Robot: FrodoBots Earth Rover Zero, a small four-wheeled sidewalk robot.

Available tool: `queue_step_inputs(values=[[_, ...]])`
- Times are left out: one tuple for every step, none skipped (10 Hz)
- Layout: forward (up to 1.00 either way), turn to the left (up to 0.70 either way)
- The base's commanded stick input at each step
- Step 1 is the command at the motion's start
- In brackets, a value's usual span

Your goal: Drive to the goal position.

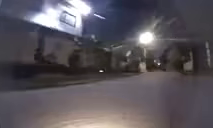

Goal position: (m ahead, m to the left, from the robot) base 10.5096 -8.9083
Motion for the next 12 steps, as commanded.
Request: queue_step_inputs(values=[[1.0, 0.0], [1.0, 0.0], [1.0, 0.0], [1.0, 0.0], [1.0, 0.0], [1.0, 0.0], [1.0, 0.0], [1.0, 0.0], [1.0, -0.16], [1.0, -0.39], [1.0, -0.4], [1.0, -0.4]])
